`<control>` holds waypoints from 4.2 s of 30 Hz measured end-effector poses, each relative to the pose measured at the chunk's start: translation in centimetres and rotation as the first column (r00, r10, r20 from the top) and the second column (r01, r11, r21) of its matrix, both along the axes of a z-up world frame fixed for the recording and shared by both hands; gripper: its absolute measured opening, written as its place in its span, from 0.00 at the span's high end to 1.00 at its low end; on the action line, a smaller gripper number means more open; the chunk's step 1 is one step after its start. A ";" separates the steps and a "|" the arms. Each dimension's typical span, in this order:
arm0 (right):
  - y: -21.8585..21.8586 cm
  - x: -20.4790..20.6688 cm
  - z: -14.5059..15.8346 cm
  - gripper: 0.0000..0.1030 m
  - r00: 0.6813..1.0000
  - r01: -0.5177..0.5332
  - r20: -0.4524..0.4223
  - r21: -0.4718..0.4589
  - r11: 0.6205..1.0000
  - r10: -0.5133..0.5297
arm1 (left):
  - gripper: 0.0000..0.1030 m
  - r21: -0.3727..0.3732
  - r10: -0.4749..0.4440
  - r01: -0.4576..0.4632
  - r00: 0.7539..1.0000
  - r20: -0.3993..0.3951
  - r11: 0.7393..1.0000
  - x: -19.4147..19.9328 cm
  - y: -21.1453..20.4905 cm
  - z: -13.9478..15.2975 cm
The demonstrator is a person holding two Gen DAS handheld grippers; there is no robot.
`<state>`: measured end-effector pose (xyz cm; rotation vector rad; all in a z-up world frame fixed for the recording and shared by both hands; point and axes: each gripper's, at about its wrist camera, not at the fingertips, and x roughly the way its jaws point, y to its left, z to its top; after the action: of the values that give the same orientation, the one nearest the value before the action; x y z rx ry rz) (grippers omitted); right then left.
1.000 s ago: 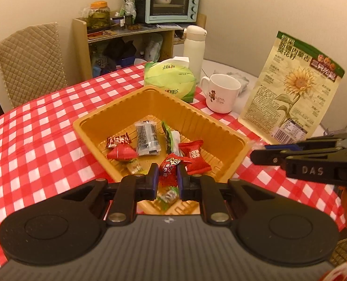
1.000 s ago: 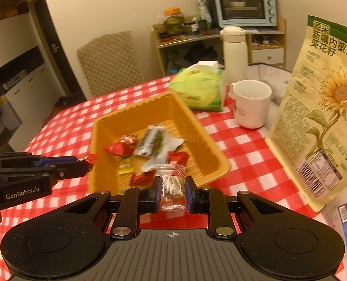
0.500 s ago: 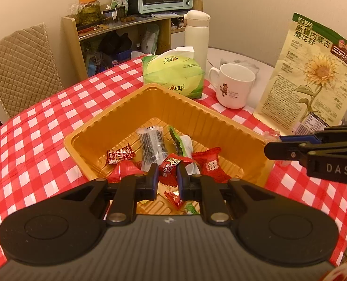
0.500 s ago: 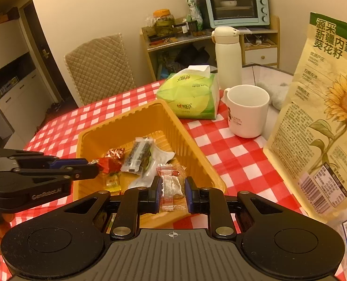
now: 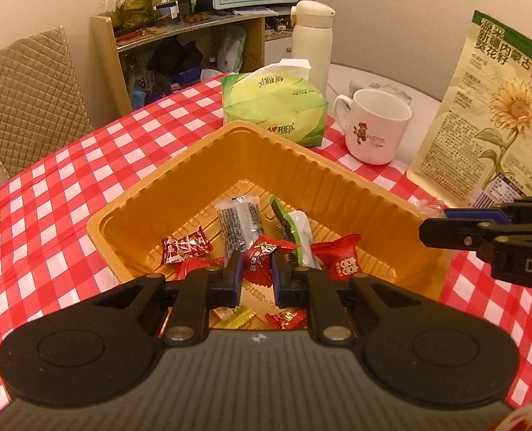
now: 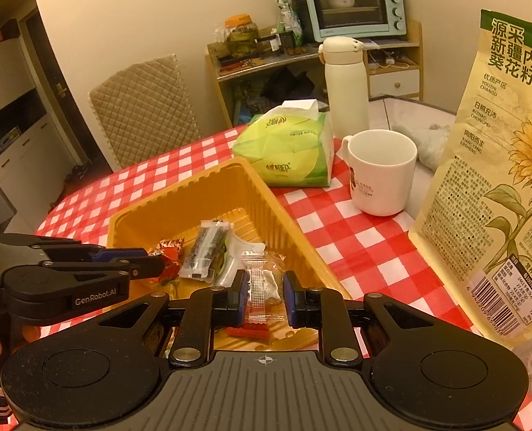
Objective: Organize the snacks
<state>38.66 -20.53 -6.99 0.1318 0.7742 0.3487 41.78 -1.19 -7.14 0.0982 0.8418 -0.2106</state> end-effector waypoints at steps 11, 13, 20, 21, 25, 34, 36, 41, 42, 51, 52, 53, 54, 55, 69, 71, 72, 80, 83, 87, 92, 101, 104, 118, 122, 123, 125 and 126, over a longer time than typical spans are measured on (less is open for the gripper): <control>0.2 0.4 -0.4 0.79 1.000 0.008 -0.011 0.006 1.000 -0.008 | 0.83 -0.006 -0.002 0.002 1.000 -0.016 1.000 1.1 0.2 -0.5; 0.3 0.5 -0.5 0.79 1.000 0.009 -0.011 0.006 1.000 -0.009 | 0.82 -0.006 -0.001 0.001 1.000 -0.018 1.000 1.2 0.3 -0.5; 0.3 0.8 -0.6 0.79 1.000 0.010 -0.013 0.007 1.000 -0.010 | 0.82 -0.009 0.001 -0.001 1.000 -0.012 1.000 1.3 0.6 -0.2; 0.3 0.8 -0.6 0.79 1.000 0.010 -0.013 0.007 1.000 -0.010 | 0.82 -0.009 0.002 -0.002 1.000 -0.010 1.000 1.3 0.6 -0.1; 0.4 1.1 -0.6 0.79 1.000 0.010 -0.012 0.005 1.000 -0.010 | 0.81 -0.009 0.004 -0.004 1.000 -0.008 1.000 1.2 0.7 0.1; 0.6 1.9 -0.7 0.79 1.000 0.017 -0.002 -0.006 1.000 -0.017 | 0.75 -0.014 0.013 -0.013 1.000 0.000 1.000 0.7 1.2 0.6; 0.7 2.0 -0.8 0.79 1.000 0.014 0.010 -0.009 1.000 -0.014 | 0.71 -0.017 0.016 -0.016 1.000 0.004 1.000 0.5 1.2 0.7; 0.5 2.4 -0.8 0.69 1.000 0.019 0.006 0.004 1.000 -0.019 | 0.61 -0.030 0.029 -0.028 1.000 0.010 0.999 -0.6 1.7 1.2; 0.4 2.3 -0.8 0.52 1.000 0.025 0.005 0.014 1.000 -0.025 | 0.58 -0.031 0.033 -0.033 0.999 0.010 0.999 -0.8 1.8 1.2; -0.8 -0.4 0.1 0.18 1.000 0.019 0.002 0.065 0.998 -0.019 | 0.43 -0.054 0.079 -0.078 0.997 0.024 0.996 -4.7 3.1 2.9; -1.0 -0.9 0.2 0.16 1.000 0.020 0.000 0.068 0.997 -0.020 | 0.42 -0.055 0.083 -0.081 0.996 0.026 0.995 -5.2 3.2 3.2; -1.2 -1.4 0.4 0.14 1.000 0.022 -0.001 0.072 0.997 -0.022 | 0.41 -0.056 0.087 -0.085 0.996 0.027 0.995 -5.8 3.3 3.5; -1.4 -1.9 0.5 0.12 1.000 0.022 -0.003 0.076 0.997 -0.022 | 0.40 -0.057 0.093 -0.091 0.995 0.028 0.994 -6.5 3.4 3.8; -1.5 -2.5 0.6 0.11 1.000 0.018 -0.007 0.082 0.996 -0.018 | 0.40 -0.061 0.099 -0.098 0.995 0.027 0.993 -7.1 3.5 4.1; -1.5 -11.4 3.6 0.05 0.993 -0.114 -0.005 0.026 0.993 0.114 | 0.34 -0.084 0.224 -0.221 0.974 0.031 0.972 -18.5 2.8 7.0; -1.3 -12.7 3.7 0.05 0.990 -0.141 -0.007 0.012 0.990 0.141 | 0.34 -0.092 0.244 -0.241 0.969 0.024 0.966 -20.1 2.6 7.0; -1.2 -13.3 3.8 0.05 0.988 -0.155 -0.007 0.006 0.988 0.155 | 0.34 -0.098 0.252 -0.249 0.967 0.019 0.963 -21.0 2.5 7.0; -1.0 -17.9 3.4 0.05 0.970 -0.237 -0.050 -0.015 0.971 0.236 | 0.34 -0.117 0.311 -0.310 0.950 -0.010 0.944 -26.6 1.8 6.9; -1.0 -19.1 3.1 0.05 0.966 -0.252 -0.070 -0.022 0.967 0.250 | 0.34 -0.117 0.328 -0.328 0.944 -0.018 0.937 -28.4 1.5 6.9; -0.8 -20.3 2.9 0.05 0.960 -0.269 -0.089 -0.027 0.963 0.266 | 0.34 -0.119 0.349 -0.349 0.937 -0.026 0.929 -30.3 1.2 6.8; -0.5 -21.7 2.8 0.05 0.950 -0.299 -0.107 -0.029 0.954 0.295 | 0.34 -0.124 0.367 -0.371 0.929 -0.049 0.921 -32.3 0.8 6.5; 0.1 -23.2 2.5 0.05 0.934 -0.344 -0.118 -0.051 0.938 0.337 | 0.34 -0.131 0.370 -0.379 0.925 -0.091 0.916 -34.4 -0.2 5.6; 0.3 -23.4 2.3 0.05 0.931 -0.352 -0.127 -0.054 0.934 0.344 | 0.34 -0.132 0.380 -0.389 0.920 -0.091 0.912 -34.9 -0.2 5.6; 0.6 -24.1 1.9 0.05 0.915 -0.387 -0.141 -0.058 0.920 0.377 | 0.34 -0.140 0.411 -0.421 0.907 -0.092 0.896 -35.9 0.2 5.6; 0.6 -24.1 2.0 0.05 0.916 -0.387 -0.139 -0.057 0.920 0.377 | 0.34 -0.140 0.411 -0.420 0.907 -0.088 0.897 -35.8 0.2 5.7; 0.6 -24.0 2.0 0.05 0.916 -0.388 -0.138 -0.057 0.920 0.377 | 0.34 -0.141 0.411 -0.419 0.908 -0.088 0.897 -35.8 0.1 5.7; 0.7 -23.9 2.1 0.05 0.915 -0.389 -0.137 -0.058 0.919 0.379 | 0.34 -0.140 0.411 -0.420 0.907 -0.088 0.897 -35.7 0.1 5.8; 0.7 -23.9 2.1 0.05 0.915 -0.390 -0.137 -0.057 0.919 0.380 | 0.34 -0.140 0.412 -0.420 0.907 -0.088 0.896 -35.8 0.1 5.8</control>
<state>14.75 -19.88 -4.90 -0.0825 0.9368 0.6873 6.03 -1.07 -1.38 -0.2374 0.8794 0.1266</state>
